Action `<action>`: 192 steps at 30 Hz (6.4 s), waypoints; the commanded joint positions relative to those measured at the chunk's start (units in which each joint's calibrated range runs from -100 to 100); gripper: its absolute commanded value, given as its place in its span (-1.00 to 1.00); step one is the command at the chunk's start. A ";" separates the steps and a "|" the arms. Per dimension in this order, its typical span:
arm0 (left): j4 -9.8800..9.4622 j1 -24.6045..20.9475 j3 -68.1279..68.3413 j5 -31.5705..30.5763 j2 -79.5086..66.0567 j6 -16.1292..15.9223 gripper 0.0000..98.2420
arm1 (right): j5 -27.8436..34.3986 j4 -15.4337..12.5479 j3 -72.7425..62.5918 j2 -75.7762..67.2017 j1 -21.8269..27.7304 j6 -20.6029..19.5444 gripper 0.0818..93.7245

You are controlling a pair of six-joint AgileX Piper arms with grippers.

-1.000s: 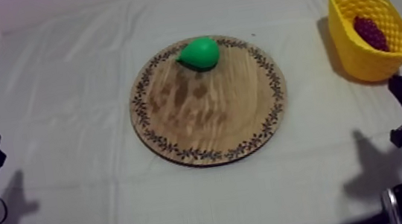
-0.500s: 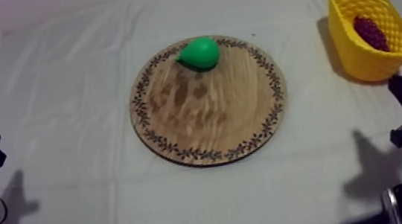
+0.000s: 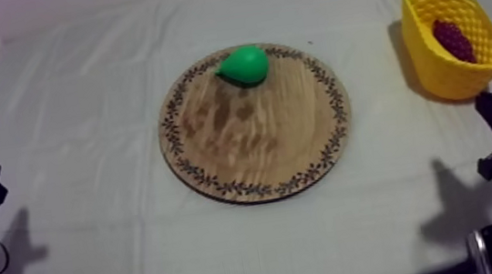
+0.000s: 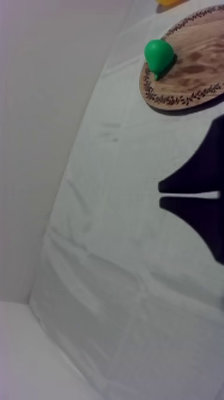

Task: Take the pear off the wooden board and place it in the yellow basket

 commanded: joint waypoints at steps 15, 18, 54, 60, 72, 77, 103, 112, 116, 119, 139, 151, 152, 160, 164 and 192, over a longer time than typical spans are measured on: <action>-0.02 0.00 0.00 -0.01 0.00 0.01 -1.00 | -3.25 -1.88 -0.35 0.17 0.61 0.57 -0.99; -0.02 0.00 0.00 -0.01 0.00 0.01 -1.00 | -5.07 -2.53 -1.88 1.72 1.05 2.66 -0.99; -0.02 0.00 0.00 -0.01 0.00 0.01 -1.00 | 26.84 3.22 -77.79 72.53 -9.34 9.02 -0.99; -0.02 0.00 0.00 -0.01 0.00 0.01 -1.00 | 32.59 3.59 -88.12 83.83 -11.16 10.63 -0.99; -0.02 0.00 0.00 -0.01 0.00 0.01 -1.00 | 44.10 4.61 -108.98 103.98 -14.65 13.26 -0.99; -0.02 0.00 0.00 -0.01 0.00 0.01 -1.00 | 47.78 5.34 -114.91 111.24 -15.79 13.61 -0.99; -0.02 0.00 0.00 -0.01 0.00 0.01 -1.00 | 60.92 5.96 -135.58 134.94 -18.86 14.02 -0.74; -0.02 0.00 0.00 -0.01 0.00 0.01 -1.00 | 61.00 8.67 -134.86 135.86 -19.79 11.33 0.08; -0.02 0.00 0.00 -0.01 0.00 0.01 -1.00 | 60.97 9.06 -134.14 135.64 -20.12 12.24 0.39; -0.02 0.00 0.00 -0.01 0.00 0.01 -1.00 | 60.93 9.35 -133.96 135.59 -20.29 13.16 0.51; -0.02 0.00 0.00 -0.01 0.00 0.01 -1.00 | 59.25 6.43 -134.15 140.59 -18.66 18.86 0.58; -0.02 0.00 0.00 -0.01 0.00 0.01 -1.00 | 58.22 5.63 -137.14 146.78 -19.18 17.93 0.57; -0.02 0.00 0.00 -0.01 0.00 0.01 -1.00 | 58.10 5.66 -137.74 147.49 -19.15 17.87 0.57; -0.02 0.00 0.00 -0.01 0.00 0.01 -1.00 | 56.44 6.13 -140.41 152.10 -18.63 17.69 0.56; -0.02 0.00 0.00 -0.01 0.00 0.01 -1.00 | 56.08 6.07 -141.22 153.87 -18.47 17.71 0.55; -0.02 0.00 0.00 -0.01 0.00 0.01 -1.00 | 53.42 7.42 -137.17 139.45 -16.88 16.44 -0.19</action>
